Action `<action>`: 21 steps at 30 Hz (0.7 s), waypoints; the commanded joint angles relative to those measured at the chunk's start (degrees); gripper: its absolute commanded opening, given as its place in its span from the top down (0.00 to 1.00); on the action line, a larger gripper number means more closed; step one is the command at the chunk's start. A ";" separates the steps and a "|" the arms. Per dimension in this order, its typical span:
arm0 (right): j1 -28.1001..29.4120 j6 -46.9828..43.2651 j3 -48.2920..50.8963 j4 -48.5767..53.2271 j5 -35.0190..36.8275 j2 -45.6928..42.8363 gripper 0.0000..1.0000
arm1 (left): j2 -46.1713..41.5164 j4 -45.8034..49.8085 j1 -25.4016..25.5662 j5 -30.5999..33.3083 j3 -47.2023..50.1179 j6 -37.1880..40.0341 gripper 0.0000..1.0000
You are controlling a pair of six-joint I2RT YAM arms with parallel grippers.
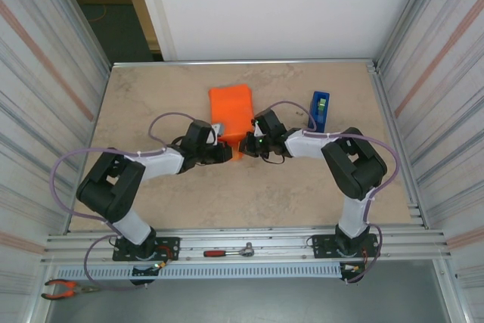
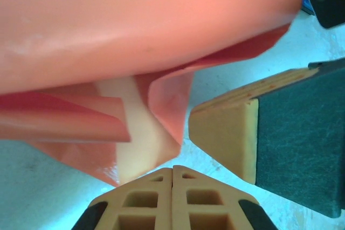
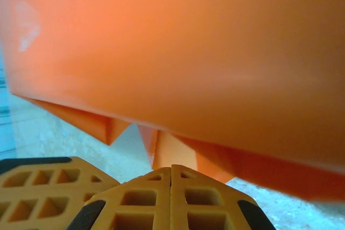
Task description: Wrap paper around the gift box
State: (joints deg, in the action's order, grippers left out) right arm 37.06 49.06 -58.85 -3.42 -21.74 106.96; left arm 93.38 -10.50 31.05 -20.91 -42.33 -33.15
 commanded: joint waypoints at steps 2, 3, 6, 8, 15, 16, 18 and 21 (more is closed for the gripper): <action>0.37 0.60 -0.35 -0.14 -0.12 2.67 1.00 | 2.33 0.38 -0.38 0.22 -1.82 1.74 1.00; 0.36 0.61 -0.07 -0.25 -0.09 3.02 1.00 | 2.82 -0.02 -0.41 0.29 -1.71 1.77 1.00; 0.38 0.60 0.59 -0.34 -0.31 3.87 1.00 | 5.00 -1.44 -0.31 0.67 -1.49 1.86 1.00; 0.45 0.58 0.81 0.03 -0.47 4.01 1.00 | 6.37 -2.72 -0.29 0.83 -0.91 1.69 1.00; 0.73 0.34 1.02 1.31 -0.30 1.71 1.00 | 8.16 -4.93 0.20 0.66 1.69 1.51 1.00; 0.63 0.42 1.02 1.40 -0.08 1.05 1.00 | 7.98 -5.05 0.19 0.52 1.97 1.51 1.00; 0.59 0.51 0.87 1.49 0.33 -0.32 1.00 | 7.33 -5.05 0.18 0.04 2.39 1.48 1.00; 0.85 0.77 0.58 1.24 1.07 -1.85 1.00 | 4.78 -4.31 0.17 -0.61 2.55 1.46 1.00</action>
State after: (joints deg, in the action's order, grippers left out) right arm 37.28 49.06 -58.61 -2.98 -21.19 108.44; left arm 99.96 -16.45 30.81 -20.97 -41.17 -32.75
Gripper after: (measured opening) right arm 0.058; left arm 0.055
